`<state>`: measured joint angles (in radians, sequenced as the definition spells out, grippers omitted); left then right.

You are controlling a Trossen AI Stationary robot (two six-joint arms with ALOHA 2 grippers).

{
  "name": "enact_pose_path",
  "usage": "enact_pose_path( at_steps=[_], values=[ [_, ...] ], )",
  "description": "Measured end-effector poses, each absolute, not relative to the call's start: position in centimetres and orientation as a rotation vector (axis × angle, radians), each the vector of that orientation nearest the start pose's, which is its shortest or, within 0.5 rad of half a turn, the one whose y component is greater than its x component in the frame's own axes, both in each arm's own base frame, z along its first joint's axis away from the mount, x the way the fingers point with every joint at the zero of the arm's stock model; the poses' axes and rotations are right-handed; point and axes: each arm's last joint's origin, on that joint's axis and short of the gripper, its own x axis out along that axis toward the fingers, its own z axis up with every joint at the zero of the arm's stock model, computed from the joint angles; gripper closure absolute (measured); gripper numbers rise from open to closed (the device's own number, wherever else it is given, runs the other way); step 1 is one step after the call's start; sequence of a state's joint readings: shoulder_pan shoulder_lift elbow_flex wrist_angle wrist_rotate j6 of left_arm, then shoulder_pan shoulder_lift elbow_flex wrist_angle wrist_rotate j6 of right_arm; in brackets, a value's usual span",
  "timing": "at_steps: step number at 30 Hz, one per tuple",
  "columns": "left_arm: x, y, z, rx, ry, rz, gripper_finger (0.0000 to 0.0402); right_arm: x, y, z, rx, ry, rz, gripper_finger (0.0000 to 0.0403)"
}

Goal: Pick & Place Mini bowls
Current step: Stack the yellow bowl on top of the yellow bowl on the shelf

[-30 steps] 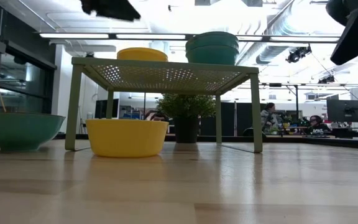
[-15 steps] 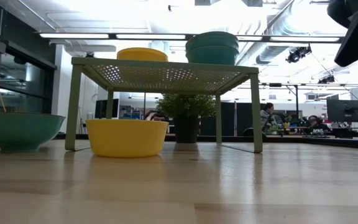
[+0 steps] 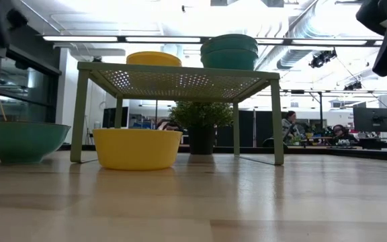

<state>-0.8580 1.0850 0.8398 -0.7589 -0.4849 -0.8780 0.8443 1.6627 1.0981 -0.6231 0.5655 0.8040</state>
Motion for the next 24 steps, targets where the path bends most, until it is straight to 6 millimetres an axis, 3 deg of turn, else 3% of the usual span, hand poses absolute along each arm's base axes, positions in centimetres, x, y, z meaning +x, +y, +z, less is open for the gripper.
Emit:
enact_pose_path(
  at_steps=[9, 24],
  values=[
    [13.5, -16.5, 23.0, -0.364, 1.095, 0.089, 0.0213, 22.3, 22.7, 20.0, -0.028, 0.907, -0.127, 0.0238],
    [14.0, -17.7, 19.9, -0.443, 1.279, 0.270, 0.0213, 22.3, 22.7, 20.0, -0.029, 0.907, -0.127, 0.0238]
  ],
)
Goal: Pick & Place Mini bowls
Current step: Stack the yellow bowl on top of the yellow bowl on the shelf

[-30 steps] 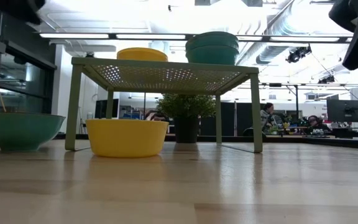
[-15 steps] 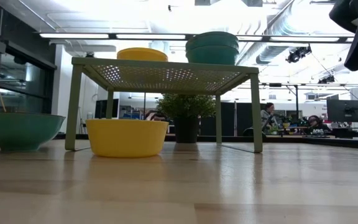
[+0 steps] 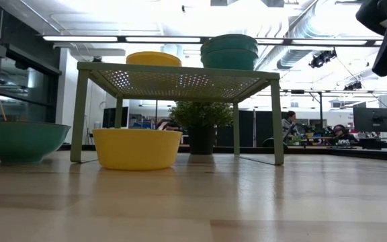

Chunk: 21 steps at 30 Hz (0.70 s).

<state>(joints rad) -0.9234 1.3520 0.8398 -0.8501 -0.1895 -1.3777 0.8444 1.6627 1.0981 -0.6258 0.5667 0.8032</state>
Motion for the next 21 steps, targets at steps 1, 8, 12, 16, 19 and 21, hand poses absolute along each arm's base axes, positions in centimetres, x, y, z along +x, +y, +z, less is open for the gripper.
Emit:
enact_pose_path(
  at_steps=[1, 8, 12, 16, 19, 21],
  values=[
    [14.0, -17.7, 19.8, -0.442, 1.283, 0.278, 0.0213, 22.3, 22.7, 20.0, -0.030, 0.906, -0.128, 0.0238],
    [14.1, -17.9, 18.8, -0.411, 1.348, 0.312, 0.0213, 22.2, 22.7, 20.0, -0.026, 0.905, -0.126, 0.0238],
    [14.2, -18.1, 18.5, -0.401, 1.353, 0.318, 0.0213, 22.3, 22.7, 20.1, -0.027, 0.904, -0.127, 0.0238],
    [14.3, -18.3, 18.4, -0.412, 1.348, 0.307, 0.0213, 22.3, 22.7, 20.1, -0.028, 0.902, -0.128, 0.0238],
    [14.5, -18.4, 18.4, -0.427, 1.335, 0.294, 0.0213, 22.3, 22.7, 20.1, -0.028, 0.902, -0.128, 0.0238],
    [14.5, -18.4, 18.4, -0.418, 1.323, 0.302, 0.0213, 22.3, 22.7, 20.0, -0.029, 0.901, -0.129, 0.0238]
  ],
)
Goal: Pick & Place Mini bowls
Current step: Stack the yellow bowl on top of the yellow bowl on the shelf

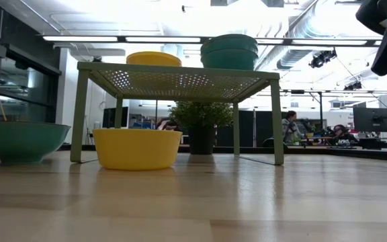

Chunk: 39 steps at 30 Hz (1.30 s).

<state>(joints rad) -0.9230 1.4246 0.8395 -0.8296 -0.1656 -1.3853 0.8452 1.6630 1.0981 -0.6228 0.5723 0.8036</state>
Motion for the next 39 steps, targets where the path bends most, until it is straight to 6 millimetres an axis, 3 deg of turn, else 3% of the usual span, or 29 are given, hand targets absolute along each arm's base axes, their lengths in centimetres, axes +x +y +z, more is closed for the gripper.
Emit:
enact_pose_path(
  at_steps=[14, 30, 37, 39],
  values=[
    [14.7, -18.4, 18.5, -0.419, 1.270, 0.309, 0.0283, 22.3, 22.7, 20.1, -0.030, 0.900, -0.130, 0.0238],
    [14.5, -18.1, 17.4, -0.406, 1.266, 0.300, 0.0294, 22.3, 22.7, 20.1, -0.027, 0.898, -0.128, 0.0238],
    [14.5, -18.2, 17.4, -0.381, 1.278, 0.260, 0.0385, 22.3, 22.7, 20.1, -0.027, 0.898, -0.128, 0.0238],
    [14.5, -18.2, 17.5, -0.378, 1.278, 0.251, 0.0393, 22.3, 22.7, 20.1, -0.027, 0.898, -0.128, 0.0238]
  ],
)
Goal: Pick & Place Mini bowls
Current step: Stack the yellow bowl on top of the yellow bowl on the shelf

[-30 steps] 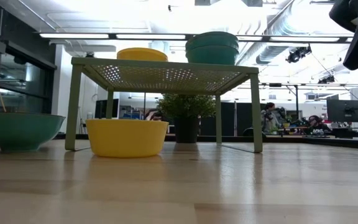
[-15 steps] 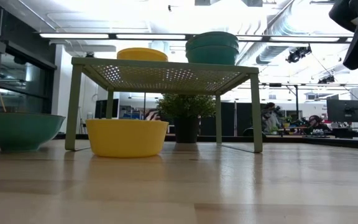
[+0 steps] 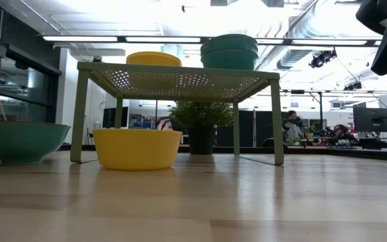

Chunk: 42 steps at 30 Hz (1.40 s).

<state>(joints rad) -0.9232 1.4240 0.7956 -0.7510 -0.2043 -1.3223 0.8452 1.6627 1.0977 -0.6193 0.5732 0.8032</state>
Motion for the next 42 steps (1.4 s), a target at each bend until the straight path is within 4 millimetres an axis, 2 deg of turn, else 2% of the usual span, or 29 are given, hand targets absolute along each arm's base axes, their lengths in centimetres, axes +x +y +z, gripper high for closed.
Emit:
enact_pose_path(
  at_steps=[10, 15, 18, 22, 30, 37, 42],
  values=[
    [14.7, -18.4, 18.0, -0.357, 1.260, 0.240, 0.0399, 22.3, 22.8, 20.1, -0.027, 0.898, -0.128, 0.0238],
    [15.3, -18.7, 19.9, -0.267, 1.182, 0.199, 0.0400, 22.3, 22.8, 20.1, -0.027, 0.898, -0.128, 0.0238],
    [16.0, -18.1, 21.7, -0.260, 1.152, 0.190, 0.0400, 22.3, 22.8, 20.1, -0.027, 0.898, -0.128, 0.0238],
    [17.0, -16.6, 24.5, -0.209, 1.098, 0.195, 0.0401, 22.3, 22.8, 20.1, -0.024, 0.897, -0.126, 0.0238],
    [20.3, -12.8, 31.0, -0.094, 1.043, 0.177, 0.0401, 22.3, 22.8, 20.1, -0.022, 0.898, -0.125, 0.0238],
    [22.5, -8.2, 36.3, -0.013, 0.948, 0.201, 0.0401, 22.3, 22.8, 20.1, -0.023, 0.898, -0.125, 0.0238],
    [23.3, -4.4, 39.4, 0.038, 0.865, 0.276, 0.0401, 22.3, 22.8, 20.1, -0.029, 0.886, -0.135, 0.0238]
  ],
)
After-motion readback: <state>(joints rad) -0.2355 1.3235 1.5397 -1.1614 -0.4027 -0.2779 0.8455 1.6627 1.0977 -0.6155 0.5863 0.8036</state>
